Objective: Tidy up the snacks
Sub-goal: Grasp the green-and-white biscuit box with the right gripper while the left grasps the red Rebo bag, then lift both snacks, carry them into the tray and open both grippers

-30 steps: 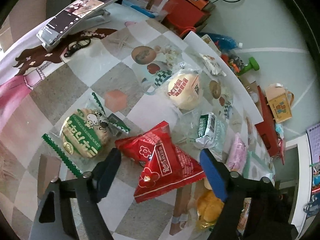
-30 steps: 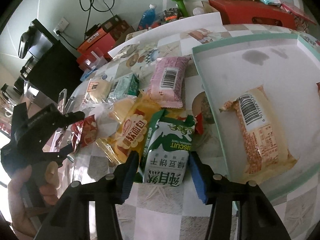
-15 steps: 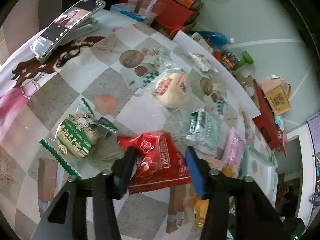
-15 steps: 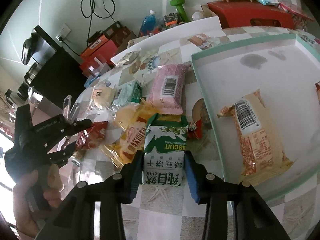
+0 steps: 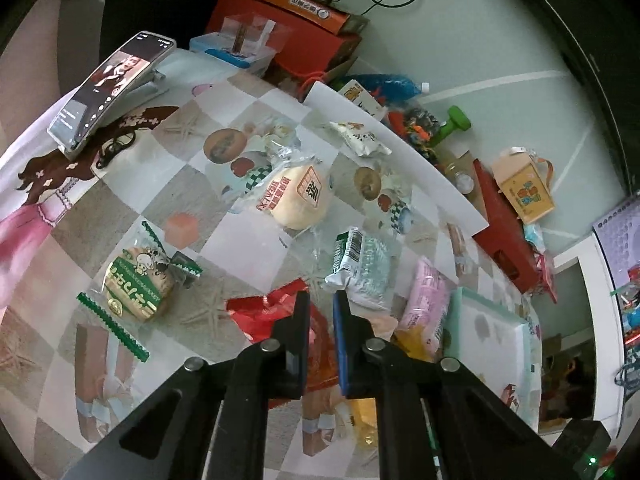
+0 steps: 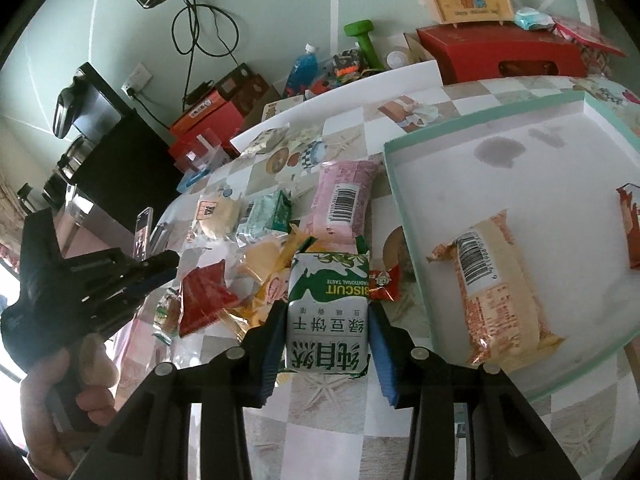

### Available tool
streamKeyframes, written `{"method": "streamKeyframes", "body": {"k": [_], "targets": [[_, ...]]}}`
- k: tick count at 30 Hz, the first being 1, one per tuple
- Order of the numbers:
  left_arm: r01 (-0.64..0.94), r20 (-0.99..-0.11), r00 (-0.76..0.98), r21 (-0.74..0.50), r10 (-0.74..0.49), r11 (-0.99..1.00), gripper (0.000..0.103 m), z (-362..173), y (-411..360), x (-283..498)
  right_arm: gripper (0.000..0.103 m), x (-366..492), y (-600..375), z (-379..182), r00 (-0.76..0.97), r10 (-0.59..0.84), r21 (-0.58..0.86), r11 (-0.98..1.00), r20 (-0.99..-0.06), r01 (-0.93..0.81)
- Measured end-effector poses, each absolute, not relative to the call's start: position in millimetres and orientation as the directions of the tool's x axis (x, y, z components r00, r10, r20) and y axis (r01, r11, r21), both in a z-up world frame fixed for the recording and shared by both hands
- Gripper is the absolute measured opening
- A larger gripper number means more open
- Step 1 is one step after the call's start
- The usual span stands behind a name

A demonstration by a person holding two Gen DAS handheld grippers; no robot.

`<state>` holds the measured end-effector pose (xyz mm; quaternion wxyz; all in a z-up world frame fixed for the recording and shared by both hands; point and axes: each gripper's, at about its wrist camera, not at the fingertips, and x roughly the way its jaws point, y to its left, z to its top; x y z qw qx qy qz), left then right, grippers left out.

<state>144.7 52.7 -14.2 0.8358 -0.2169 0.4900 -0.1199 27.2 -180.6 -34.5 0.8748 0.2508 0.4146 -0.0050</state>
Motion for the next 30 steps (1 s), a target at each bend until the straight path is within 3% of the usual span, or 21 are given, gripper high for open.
{"method": "streamKeyframes", "body": {"k": [3,5,6,7,9,17,26,30], "targets": [[-0.025,-0.783,0.465,-0.479,-0.414,0.877,0.01,-24,52,148,0.043,28,-182,-36,0.653,0.197,0.433,0.874,-0.732,0.222],[-0.039,-0.784,0.459,-0.487,-0.418,0.872,0.016,-28,53,149,0.043,28,-183,-36,0.653,0.196,0.433,0.873,-0.732,0.224],[-0.042,-0.784,0.453,-0.495,-0.425,0.868,0.03,-30,53,149,0.043,28,-183,-35,0.653,0.193,0.431,0.874,-0.732,0.225],[-0.048,-0.789,0.448,-0.49,-0.42,0.87,0.052,-31,53,150,0.043,28,-183,-35,0.653,0.19,0.429,0.875,-0.733,0.226],[-0.064,-0.805,0.437,-0.472,-0.401,0.879,0.068,-35,52,151,0.043,28,-183,-35,0.653,0.187,0.426,0.875,-0.734,0.228],[-0.071,-0.853,0.357,-0.43,-0.38,0.9,0.068,-64,37,159,0.043,29,-185,-38,0.646,0.185,0.429,0.87,-0.741,0.243],[-0.036,-0.857,0.406,-0.362,-0.317,0.932,0.068,-65,26,163,0.043,30,-186,-43,0.63,0.183,0.428,0.866,-0.755,0.261],[-0.046,-0.856,0.405,-0.37,-0.322,0.928,0.063,-64,29,163,0.043,29,-187,-43,0.63,0.182,0.429,0.864,-0.755,0.264]]}}
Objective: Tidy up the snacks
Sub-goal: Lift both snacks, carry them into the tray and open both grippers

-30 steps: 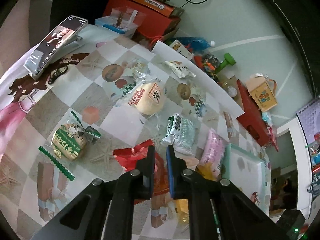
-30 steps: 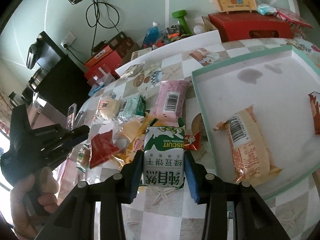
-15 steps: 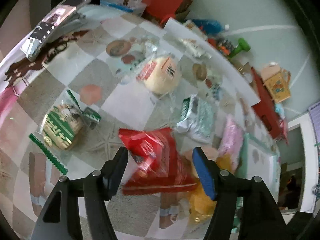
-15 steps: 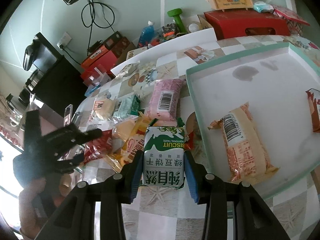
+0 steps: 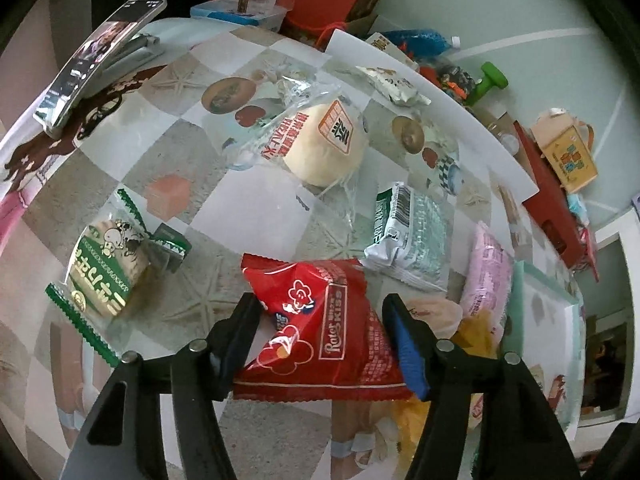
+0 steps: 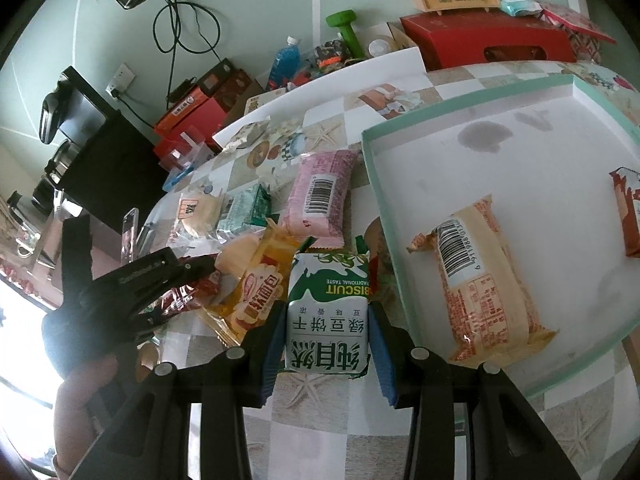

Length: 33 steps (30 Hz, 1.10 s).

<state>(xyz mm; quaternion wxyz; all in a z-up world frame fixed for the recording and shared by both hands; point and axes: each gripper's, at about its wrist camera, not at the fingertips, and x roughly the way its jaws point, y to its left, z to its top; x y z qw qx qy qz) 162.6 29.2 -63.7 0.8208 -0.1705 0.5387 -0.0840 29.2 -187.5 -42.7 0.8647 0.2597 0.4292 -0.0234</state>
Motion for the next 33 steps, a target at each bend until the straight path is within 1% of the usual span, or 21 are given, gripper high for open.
{"method": "streamKeyframes", "body": {"k": [4,8,14,20,23,27,31,33], "targets": [[-0.061,-0.842,0.408,-0.412,-0.354,0.909,0.06,-60,35,161,0.043,29,-188,-42,0.633,0.182,0.431,0.863,-0.752,0.264],[-0.045,-0.814,0.44,-0.442,-0.379,0.896,0.06,-44,38,157,0.043,28,-190,-39,0.643,0.182,0.436,0.862,-0.744,0.26],[0.005,-0.772,0.491,-0.46,-0.403,0.888,0.06,-16,33,148,0.043,22,-194,-27,0.68,0.176,0.449,0.859,-0.712,0.247],[0.106,-0.709,0.532,-0.486,-0.462,0.868,0.06,16,16,133,0.043,15,-208,-7,0.733,0.111,0.423,0.869,-0.671,0.257],[0.177,-0.685,0.533,-0.483,-0.496,0.858,0.06,27,-5,125,0.043,10,-230,-3,0.741,0.052,0.412,0.856,-0.669,0.312],[0.289,-0.658,0.512,-0.473,-0.552,0.832,0.06,37,-43,114,0.043,-3,-277,-1,0.737,-0.061,0.404,0.804,-0.673,0.436],[0.431,-0.647,0.46,-0.436,-0.608,0.79,0.06,43,-95,95,0.043,-18,-321,-3,0.707,-0.172,0.379,0.745,-0.686,0.549],[0.484,-0.645,0.436,-0.42,-0.627,0.768,0.06,43,-118,88,0.043,-24,-339,-6,0.691,-0.205,0.376,0.715,-0.693,0.589]]}}
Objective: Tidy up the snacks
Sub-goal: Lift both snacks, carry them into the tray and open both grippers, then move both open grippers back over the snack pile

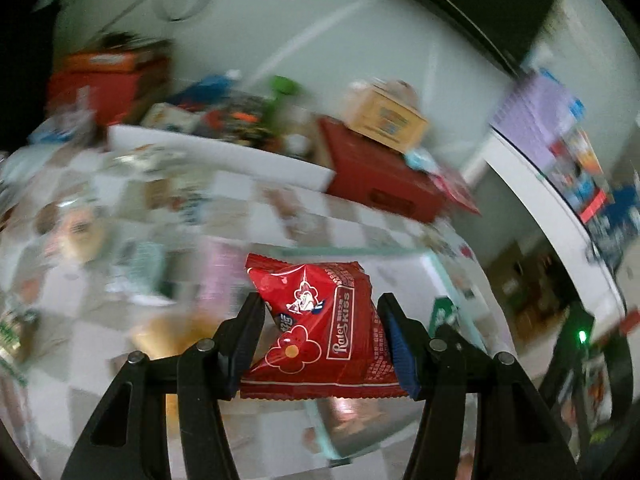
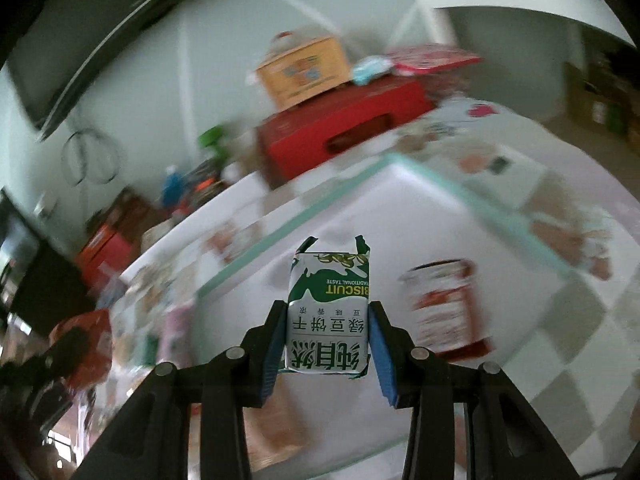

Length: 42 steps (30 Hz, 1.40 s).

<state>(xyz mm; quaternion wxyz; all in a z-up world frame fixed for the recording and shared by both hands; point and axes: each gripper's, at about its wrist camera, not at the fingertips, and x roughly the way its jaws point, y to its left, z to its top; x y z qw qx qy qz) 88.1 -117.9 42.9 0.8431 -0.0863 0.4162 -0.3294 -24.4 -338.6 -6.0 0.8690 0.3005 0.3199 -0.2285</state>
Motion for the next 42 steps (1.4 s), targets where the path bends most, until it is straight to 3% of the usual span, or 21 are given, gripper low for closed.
{"method": "streamKeyframes", "body": {"k": [7,15,19,26,28,30,32,39,42], "targets": [[0.598,-0.677,0.372,-0.348,-0.635,0.722,0.06,27,-183,78,0.043,-33,-375,-20,0.658,-0.229,0.393,0.647,-0.718,0.654],[0.613,-0.716,0.373,-0.287,-0.59,0.736,0.06,11,-203,79,0.043,-29,-373,-20,0.673,-0.222,0.391,0.671,-0.706,0.63],[0.599,-0.723,0.382,-0.28,-0.575,0.75,0.071,11,-199,78,0.043,-29,-366,-11,0.686,-0.233,0.375,0.696,-0.689,0.613],[0.568,-0.732,0.393,-0.283,-0.557,0.773,0.075,13,-188,78,0.044,-26,-365,-13,0.674,-0.222,0.364,0.702,-0.705,0.612],[0.552,-0.734,0.398,-0.288,-0.55,0.783,0.088,12,-183,80,0.059,-25,-364,-14,0.664,-0.226,0.35,0.705,-0.713,0.617],[0.522,-0.737,0.408,-0.295,-0.538,0.8,0.091,10,-176,83,0.071,-23,-362,-14,0.652,-0.235,0.331,0.709,-0.721,0.622],[0.495,-0.749,0.415,-0.29,-0.516,0.819,0.093,6,-171,87,0.074,-21,-361,-15,0.645,-0.24,0.316,0.717,-0.726,0.622],[0.432,-0.776,0.419,-0.287,-0.472,0.855,0.095,-2,-153,95,0.103,-18,-357,-14,0.641,-0.252,0.284,0.739,-0.725,0.611],[0.414,-0.774,0.424,-0.296,-0.47,0.861,0.096,-2,-146,96,0.103,-19,-354,-12,0.65,-0.27,0.271,0.747,-0.71,0.607]]}}
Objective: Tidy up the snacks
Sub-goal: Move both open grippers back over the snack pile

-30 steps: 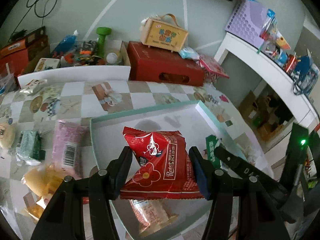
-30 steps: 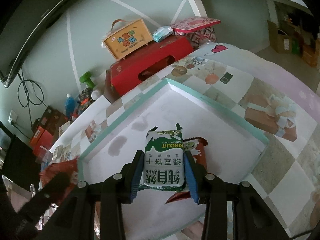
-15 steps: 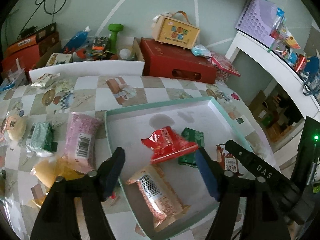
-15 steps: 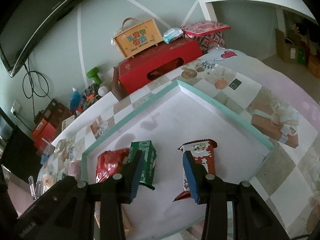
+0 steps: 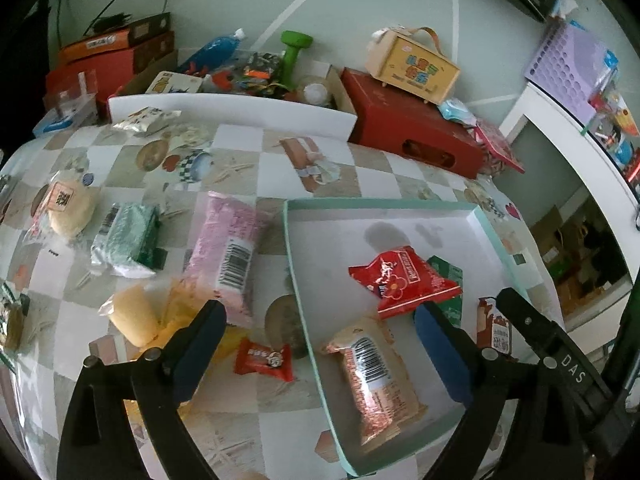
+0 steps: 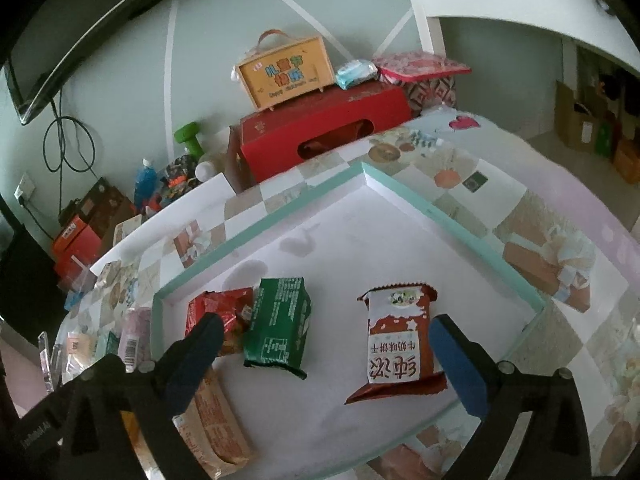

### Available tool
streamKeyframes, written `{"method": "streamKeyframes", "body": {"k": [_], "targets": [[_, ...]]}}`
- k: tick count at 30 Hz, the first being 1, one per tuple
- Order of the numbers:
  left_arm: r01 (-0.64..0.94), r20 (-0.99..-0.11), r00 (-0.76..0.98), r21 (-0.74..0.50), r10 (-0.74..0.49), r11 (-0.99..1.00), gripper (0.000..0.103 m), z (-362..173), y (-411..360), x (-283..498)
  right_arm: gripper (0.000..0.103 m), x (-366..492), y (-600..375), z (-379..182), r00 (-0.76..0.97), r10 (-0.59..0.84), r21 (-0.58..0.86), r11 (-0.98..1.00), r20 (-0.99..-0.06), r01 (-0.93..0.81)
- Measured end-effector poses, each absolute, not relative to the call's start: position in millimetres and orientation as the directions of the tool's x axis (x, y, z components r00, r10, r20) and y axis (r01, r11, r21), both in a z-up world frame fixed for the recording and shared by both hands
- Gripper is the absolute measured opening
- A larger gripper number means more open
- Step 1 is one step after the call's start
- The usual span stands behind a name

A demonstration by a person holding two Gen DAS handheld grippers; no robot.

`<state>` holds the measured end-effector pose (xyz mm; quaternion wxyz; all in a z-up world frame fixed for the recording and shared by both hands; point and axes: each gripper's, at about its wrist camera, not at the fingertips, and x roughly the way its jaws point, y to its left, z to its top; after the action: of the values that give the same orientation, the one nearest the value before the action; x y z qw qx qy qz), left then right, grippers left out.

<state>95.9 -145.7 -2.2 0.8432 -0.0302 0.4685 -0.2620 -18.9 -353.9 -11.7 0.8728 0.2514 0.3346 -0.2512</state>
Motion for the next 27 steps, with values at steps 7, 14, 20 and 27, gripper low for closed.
{"method": "streamKeyframes", "body": {"k": [7,14,20,27], "targets": [[0.372,-0.771,0.424,-0.33,-0.475,0.868,0.102,-3,-128,101,0.103,-20,-348,-5,0.679,-0.296,0.262,0.763,-0.672,0.591],[0.317,-0.78,0.42,-0.352,-0.463,0.881,0.102,-6,-110,108,0.103,-17,-343,-2,0.692,-0.29,0.253,0.782,-0.661,0.569],[0.278,-0.745,0.517,-0.32,-0.422,0.906,0.103,8,-84,112,0.103,-16,-336,4,0.736,-0.251,0.309,0.788,-0.629,0.533],[0.212,-0.718,0.613,-0.253,-0.33,0.944,0.103,27,-39,120,0.103,-5,-313,10,0.769,-0.197,0.325,0.822,-0.608,0.467]]}}
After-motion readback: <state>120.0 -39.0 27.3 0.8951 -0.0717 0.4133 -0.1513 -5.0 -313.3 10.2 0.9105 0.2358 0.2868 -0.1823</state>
